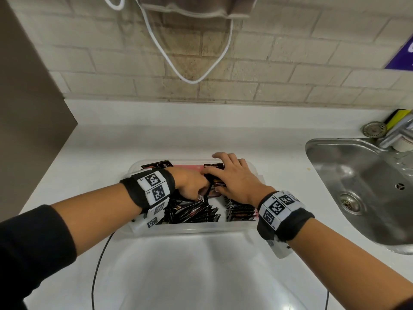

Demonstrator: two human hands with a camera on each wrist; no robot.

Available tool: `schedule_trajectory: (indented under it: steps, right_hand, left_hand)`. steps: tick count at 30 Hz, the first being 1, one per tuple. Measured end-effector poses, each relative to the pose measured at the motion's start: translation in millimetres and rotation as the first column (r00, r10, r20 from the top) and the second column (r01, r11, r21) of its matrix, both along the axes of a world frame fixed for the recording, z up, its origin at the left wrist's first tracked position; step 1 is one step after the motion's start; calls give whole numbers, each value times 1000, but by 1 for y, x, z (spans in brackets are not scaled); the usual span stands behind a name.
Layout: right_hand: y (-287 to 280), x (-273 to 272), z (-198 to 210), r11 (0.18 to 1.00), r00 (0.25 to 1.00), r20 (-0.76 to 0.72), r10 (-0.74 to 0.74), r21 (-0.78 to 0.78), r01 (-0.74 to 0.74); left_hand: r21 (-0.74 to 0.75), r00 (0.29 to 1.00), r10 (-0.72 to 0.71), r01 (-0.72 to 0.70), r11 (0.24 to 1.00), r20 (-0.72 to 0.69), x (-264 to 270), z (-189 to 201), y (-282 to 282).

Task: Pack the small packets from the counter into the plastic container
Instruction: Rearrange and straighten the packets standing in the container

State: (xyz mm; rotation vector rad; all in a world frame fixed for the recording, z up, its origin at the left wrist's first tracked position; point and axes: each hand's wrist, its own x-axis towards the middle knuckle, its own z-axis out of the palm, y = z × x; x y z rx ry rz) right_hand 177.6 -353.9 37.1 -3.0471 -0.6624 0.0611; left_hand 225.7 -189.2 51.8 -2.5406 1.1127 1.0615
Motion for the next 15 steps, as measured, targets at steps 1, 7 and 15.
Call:
schedule_trajectory:
  steps: [1, 7, 15]
  right_hand:
    - [0, 1, -1, 1000, 1000, 5, -9, 6, 9]
    - [-1, 3, -3, 999, 999, 37, -34, -3, 34]
    - [2, 1, -7, 993, 994, 36, -106, 51, 104]
  left_hand:
    - [-4, 1000, 0, 0, 1000, -1, 1, 1, 1]
    - [-6, 999, 26, -26, 1000, -30, 6, 4, 7]
    - [-96, 983, 148, -159, 983, -109, 11, 3, 9]
